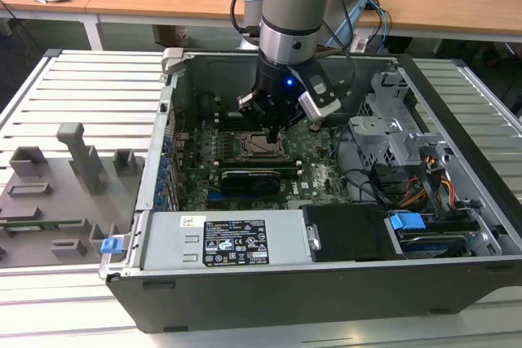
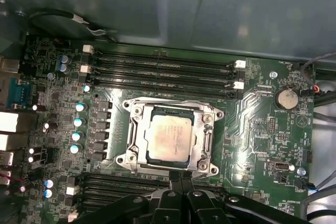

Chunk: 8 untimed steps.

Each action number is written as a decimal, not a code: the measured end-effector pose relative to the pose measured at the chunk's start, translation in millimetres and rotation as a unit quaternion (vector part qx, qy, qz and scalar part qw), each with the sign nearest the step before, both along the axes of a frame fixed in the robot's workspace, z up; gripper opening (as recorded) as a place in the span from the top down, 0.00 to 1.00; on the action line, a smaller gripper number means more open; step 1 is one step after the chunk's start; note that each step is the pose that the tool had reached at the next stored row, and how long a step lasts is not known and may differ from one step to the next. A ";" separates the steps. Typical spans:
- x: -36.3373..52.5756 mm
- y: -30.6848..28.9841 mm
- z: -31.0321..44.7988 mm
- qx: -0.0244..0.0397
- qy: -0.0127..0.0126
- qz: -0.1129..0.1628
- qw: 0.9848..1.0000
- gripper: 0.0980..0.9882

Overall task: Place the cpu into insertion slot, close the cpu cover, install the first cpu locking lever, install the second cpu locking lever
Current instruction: 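Install the second cpu locking lever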

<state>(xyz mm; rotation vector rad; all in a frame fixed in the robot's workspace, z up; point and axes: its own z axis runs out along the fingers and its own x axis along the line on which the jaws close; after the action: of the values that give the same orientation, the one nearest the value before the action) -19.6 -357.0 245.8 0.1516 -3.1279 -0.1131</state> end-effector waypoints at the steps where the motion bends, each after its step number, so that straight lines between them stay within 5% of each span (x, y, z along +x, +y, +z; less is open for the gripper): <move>1: -0.2 -0.1 -0.3 0.000 0.000 0.000 1.000 0.99; 8: -2.2 -1.1 -4.0 0.000 0.000 0.000 1.000 0.99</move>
<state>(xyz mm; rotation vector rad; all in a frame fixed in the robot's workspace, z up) -21.8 -358.1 241.8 0.1514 -3.1279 -0.1131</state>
